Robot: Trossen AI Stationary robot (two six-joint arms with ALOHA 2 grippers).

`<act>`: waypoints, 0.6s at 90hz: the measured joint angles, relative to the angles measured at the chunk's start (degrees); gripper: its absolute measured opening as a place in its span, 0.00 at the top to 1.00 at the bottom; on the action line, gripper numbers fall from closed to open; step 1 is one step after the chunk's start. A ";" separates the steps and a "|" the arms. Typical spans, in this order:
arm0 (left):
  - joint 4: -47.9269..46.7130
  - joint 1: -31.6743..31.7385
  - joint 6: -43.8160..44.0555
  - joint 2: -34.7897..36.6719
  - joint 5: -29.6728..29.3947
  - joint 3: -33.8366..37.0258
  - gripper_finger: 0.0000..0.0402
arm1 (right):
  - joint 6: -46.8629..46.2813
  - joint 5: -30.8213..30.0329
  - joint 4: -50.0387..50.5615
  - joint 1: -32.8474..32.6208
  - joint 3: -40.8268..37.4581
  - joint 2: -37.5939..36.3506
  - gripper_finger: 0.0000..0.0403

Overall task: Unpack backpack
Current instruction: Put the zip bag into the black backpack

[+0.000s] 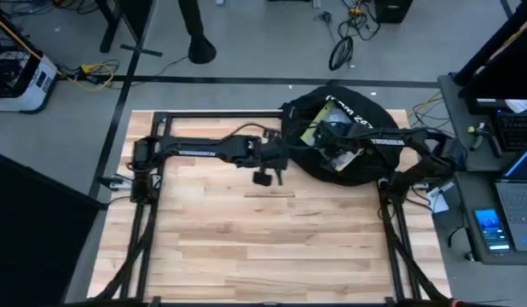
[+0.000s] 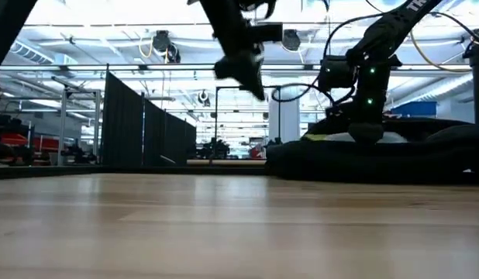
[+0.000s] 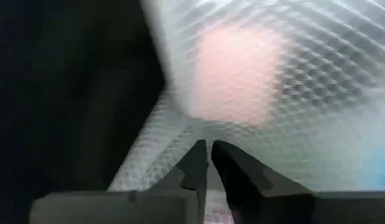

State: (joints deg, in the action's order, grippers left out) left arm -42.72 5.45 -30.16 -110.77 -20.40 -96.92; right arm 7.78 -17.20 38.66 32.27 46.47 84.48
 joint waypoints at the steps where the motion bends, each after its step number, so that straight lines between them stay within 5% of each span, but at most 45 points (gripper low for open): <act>1: 0.29 0.02 0.17 0.29 0.00 -0.11 1.00 | -0.10 -0.55 0.37 0.38 0.01 -0.02 0.89; 15: -0.55 0.16 1.38 3.11 0.14 -0.26 1.00 | -3.20 -6.79 3.70 7.04 0.02 -0.47 0.76; 54: -1.08 1.42 -3.63 3.64 1.48 -0.09 1.00 | -8.12 5.87 -0.02 -0.25 -0.03 -9.63 0.66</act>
State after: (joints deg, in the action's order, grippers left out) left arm -43.79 6.88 -33.79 -107.13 -18.93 -97.01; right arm -0.34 -11.33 38.64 32.02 46.44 74.84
